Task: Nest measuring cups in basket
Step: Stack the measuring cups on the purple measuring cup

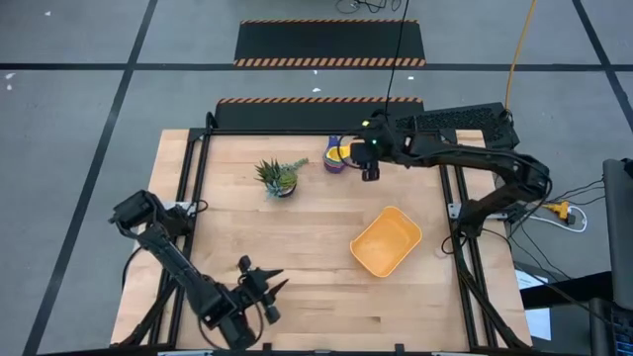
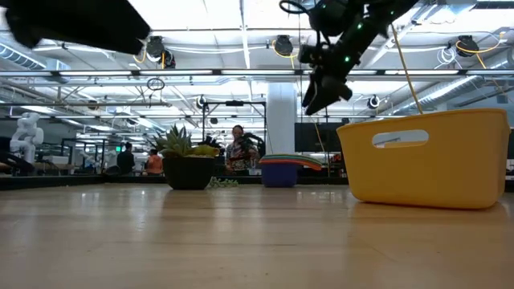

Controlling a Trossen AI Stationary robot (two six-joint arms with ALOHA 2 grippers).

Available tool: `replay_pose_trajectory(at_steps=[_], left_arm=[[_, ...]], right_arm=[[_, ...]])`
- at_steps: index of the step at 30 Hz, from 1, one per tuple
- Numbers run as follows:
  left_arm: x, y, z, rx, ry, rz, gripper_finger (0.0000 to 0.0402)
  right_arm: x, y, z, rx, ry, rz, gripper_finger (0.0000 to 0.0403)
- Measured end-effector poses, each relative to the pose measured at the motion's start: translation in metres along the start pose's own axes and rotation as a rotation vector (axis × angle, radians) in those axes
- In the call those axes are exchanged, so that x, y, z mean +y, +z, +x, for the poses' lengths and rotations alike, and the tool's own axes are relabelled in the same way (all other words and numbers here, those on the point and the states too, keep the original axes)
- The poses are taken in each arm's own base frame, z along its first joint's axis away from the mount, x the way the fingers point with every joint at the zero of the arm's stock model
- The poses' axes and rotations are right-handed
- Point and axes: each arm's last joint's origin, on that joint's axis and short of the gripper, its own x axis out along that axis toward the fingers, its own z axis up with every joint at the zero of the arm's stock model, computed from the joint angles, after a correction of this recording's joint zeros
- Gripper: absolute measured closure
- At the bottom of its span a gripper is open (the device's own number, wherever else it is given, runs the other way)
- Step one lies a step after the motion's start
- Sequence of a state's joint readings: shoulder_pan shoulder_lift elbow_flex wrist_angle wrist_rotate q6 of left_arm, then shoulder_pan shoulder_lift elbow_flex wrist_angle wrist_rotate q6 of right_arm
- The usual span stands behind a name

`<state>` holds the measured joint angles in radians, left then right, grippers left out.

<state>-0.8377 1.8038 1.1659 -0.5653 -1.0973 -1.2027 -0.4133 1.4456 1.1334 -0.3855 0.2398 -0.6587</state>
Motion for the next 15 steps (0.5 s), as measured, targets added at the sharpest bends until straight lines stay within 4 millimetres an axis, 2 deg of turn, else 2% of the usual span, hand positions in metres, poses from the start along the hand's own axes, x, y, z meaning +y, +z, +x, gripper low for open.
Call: replay_pose_trajectory(at_steps=[2,4,9,12,15], left_arm=[[0.003,0.011,0.009,-0.003,0.027,0.026,0.0266],[0.008,0.031,0.017,-0.01,0.055,0.061,0.0266],[0.035,0.11,0.03,-0.046,0.125,0.158,0.0266],[0.065,0.157,0.043,-0.04,0.181,0.256,0.0266],[0.109,0.199,0.066,0.018,0.204,0.3,0.0266]], right_arm=[[-0.004,0.002,-0.006,0.021,0.014,0.08,0.0161],[-0.007,0.003,-0.01,0.047,0.03,0.155,0.0161],[-0.011,0.005,-0.018,0.087,0.055,0.247,0.0161],[-0.014,0.006,-0.021,0.091,0.064,0.262,0.0161],[-0.019,0.005,-0.019,0.069,0.061,0.251,0.0161]])
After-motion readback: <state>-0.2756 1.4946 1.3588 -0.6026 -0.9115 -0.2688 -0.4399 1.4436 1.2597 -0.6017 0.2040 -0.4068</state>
